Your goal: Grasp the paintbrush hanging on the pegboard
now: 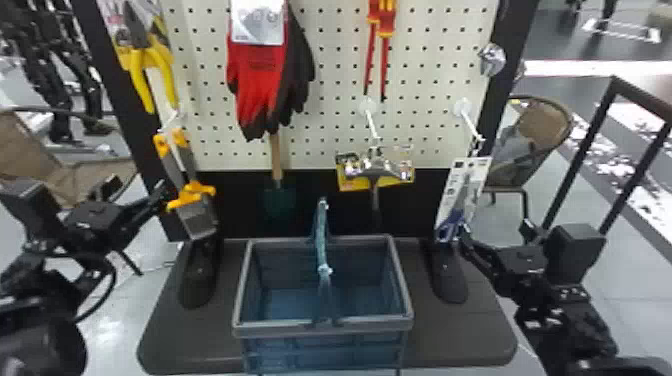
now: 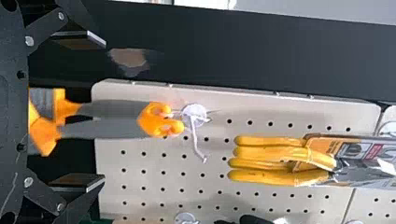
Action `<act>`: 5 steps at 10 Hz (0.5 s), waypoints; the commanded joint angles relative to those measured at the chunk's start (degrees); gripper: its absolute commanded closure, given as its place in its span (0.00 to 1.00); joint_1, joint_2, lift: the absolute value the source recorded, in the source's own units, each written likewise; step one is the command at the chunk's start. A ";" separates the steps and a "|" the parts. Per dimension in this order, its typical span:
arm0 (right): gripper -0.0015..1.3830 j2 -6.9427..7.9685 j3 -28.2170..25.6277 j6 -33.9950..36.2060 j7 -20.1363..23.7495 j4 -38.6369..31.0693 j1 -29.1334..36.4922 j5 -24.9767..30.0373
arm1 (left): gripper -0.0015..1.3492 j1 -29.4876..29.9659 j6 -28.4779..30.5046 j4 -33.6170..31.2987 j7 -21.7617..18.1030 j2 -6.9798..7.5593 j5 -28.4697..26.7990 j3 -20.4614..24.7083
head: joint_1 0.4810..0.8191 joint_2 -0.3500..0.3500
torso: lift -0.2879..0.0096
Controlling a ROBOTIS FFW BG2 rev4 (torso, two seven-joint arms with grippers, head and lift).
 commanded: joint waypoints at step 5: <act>0.12 0.61 0.19 0.09 2.66 -0.09 -0.26 -0.14 | 0.20 -10.50 -0.89 13.21 -5.73 4.92 1.31 -1.67 | 0.20 0.50 | 0.63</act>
